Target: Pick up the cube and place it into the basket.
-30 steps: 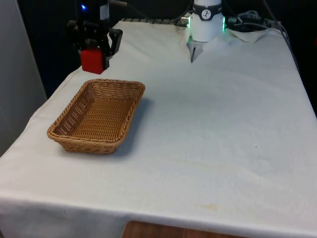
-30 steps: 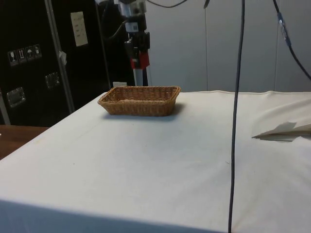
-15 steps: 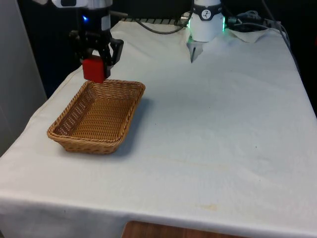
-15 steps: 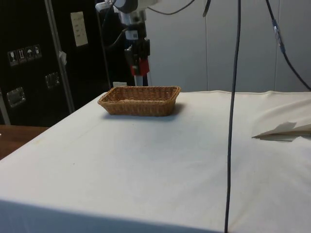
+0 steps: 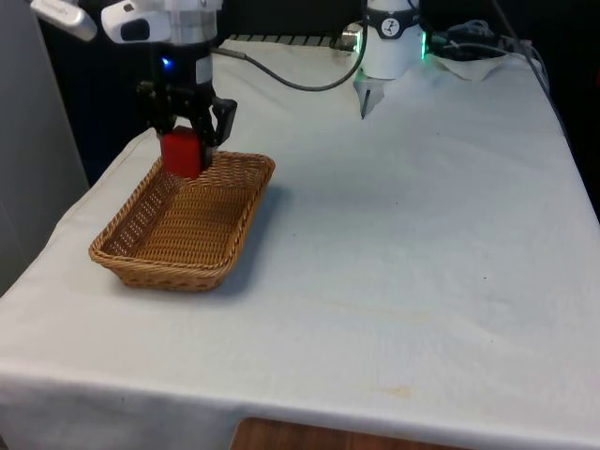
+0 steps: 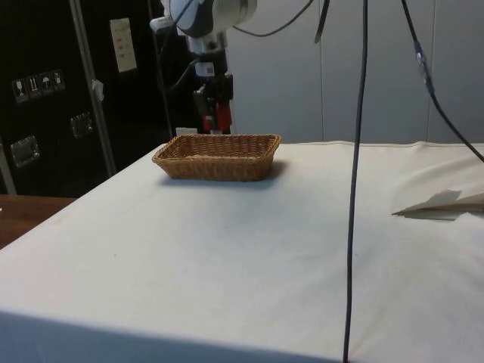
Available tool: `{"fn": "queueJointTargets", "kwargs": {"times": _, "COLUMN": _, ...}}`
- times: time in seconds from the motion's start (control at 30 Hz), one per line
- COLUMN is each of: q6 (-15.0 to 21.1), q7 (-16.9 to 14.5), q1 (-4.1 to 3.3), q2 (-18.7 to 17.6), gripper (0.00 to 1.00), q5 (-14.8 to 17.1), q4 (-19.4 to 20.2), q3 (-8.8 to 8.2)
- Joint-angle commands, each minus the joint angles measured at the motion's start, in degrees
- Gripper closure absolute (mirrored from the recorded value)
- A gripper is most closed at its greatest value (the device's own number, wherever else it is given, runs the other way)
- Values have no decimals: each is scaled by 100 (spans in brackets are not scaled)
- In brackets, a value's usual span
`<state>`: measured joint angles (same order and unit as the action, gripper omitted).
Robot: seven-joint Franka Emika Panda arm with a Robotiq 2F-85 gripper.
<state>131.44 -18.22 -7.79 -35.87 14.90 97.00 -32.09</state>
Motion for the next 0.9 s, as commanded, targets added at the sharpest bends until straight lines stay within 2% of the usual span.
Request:
{"fn": "queueJointTargets", "kwargs": {"times": 0.0, "q6": 57, "q7": -23, "q1": 34, "q2": -46, "gripper": 99, "q5": 63, "q4": -17, "q3": 46}}
{"fn": "queueJointTargets", "kwargs": {"times": 0.03, "q6": 80, "q7": -23, "q1": 34, "q2": -69, "gripper": 99, "q5": 86, "q4": -23, "q3": 52}}
{"fn": "queueJointTargets", "kwargs": {"times": 0.07, "q6": 40, "q7": 0, "q1": 0, "q2": -46, "gripper": 99, "q5": 40, "q4": 0, "q3": 6}}
{"fn": "queueJointTargets", "kwargs": {"times": 0.1, "q6": 92, "q7": -29, "q1": 34, "q2": -86, "gripper": 99, "q5": 103, "q4": -23, "q3": 52}}
{"fn": "queueJointTargets", "kwargs": {"times": 0.37, "q6": 275, "q7": -52, "q1": 40, "q2": -304, "gripper": 99, "q5": 298, "q4": -40, "q3": 80}}
{"fn": "queueJointTargets", "kwargs": {"times": 0.4, "q6": 223, "q7": -11, "q1": 0, "q2": -269, "gripper": 99, "q5": 235, "q4": -17, "q3": 23}}
{"fn": "queueJointTargets", "kwargs": {"times": 0.43, "q6": 292, "q7": -52, "q1": 40, "q2": -327, "gripper": 99, "q5": 321, "q4": -40, "q3": 80}}
{"fn": "queueJointTargets", "kwargs": {"times": 0.67, "q6": 430, "q7": -74, "q1": 40, "q2": -493, "gripper": 99, "q5": 470, "q4": -57, "q3": 97}}
{"fn": "queueJointTargets", "kwargs": {"times": 0.7, "q6": 384, "q7": -34, "q1": 0, "q2": -464, "gripper": 99, "q5": 413, "q4": -29, "q3": 46}}
{"fn": "queueJointTargets", "kwargs": {"times": 0.73, "q6": 458, "q7": -80, "q1": 46, "q2": -539, "gripper": 99, "q5": 498, "q4": -63, "q3": 109}}
{"fn": "queueJointTargets", "kwargs": {"times": 0.87, "q6": 533, "q7": -92, "q1": 46, "q2": -636, "gripper": 99, "q5": 590, "q4": -80, "q3": 120}}
